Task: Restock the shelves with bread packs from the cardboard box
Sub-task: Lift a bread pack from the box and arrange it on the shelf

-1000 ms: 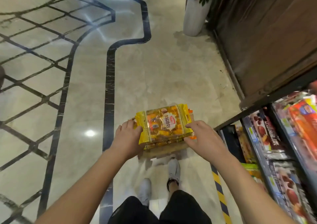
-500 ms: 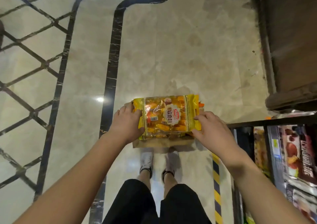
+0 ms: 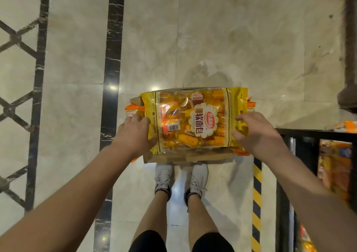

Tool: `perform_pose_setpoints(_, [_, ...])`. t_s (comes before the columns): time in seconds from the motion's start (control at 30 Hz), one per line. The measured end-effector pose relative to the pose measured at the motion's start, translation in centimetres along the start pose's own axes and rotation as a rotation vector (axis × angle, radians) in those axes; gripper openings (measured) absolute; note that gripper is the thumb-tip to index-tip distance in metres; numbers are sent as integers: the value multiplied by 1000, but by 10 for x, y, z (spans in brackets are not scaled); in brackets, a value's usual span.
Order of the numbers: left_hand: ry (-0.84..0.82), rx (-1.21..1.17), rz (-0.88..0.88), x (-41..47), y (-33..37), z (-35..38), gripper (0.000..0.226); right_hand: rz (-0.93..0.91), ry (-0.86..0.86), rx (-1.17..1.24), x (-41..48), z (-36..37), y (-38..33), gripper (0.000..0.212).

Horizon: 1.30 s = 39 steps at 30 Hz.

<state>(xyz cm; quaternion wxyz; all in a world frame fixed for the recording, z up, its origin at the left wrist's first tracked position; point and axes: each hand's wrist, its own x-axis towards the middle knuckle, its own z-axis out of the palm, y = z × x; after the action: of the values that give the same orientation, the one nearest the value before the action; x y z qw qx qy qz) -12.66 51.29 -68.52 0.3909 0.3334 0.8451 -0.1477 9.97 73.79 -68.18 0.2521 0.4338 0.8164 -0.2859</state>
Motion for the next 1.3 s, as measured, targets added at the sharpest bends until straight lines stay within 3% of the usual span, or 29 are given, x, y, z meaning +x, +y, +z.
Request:
perform_pose_setpoints(0.23, [-30,-644,-96,59,-12,43,112,182,61,229,44,37,17,76])
perform_pose_setpoints(0.37, [-117,-920,-118,75,-13,54,109,329,12,409,63,49,18,86])
perform_pose_setpoints(0.53, [-129,-1042,-158,81,-10,57,120,431,-15,594,78,55,9,90])
perform_pose_setpoints(0.67, [-113,-1109,-138,83,-4,55,79,470,-21,621,82,54,7,93])
perform_pose_setpoints(0.83, [-161,-1154,-151,82,-7,54,58,478,-23,710,81,51,8,94])
perform_pose_setpoints(1.0, [-223,-1312,-179,79,-17,55,76,486,-65,811,78,52,12,83])
perform_pose_setpoints(1.17, [-207,-1363,-133,66,-20,54,98,460,-283,932,68,52,17,56])
perform_pose_setpoints(1.3, [-227,-1419,-46,52,-22,52,110,375,-260,993,54,52,23,74])
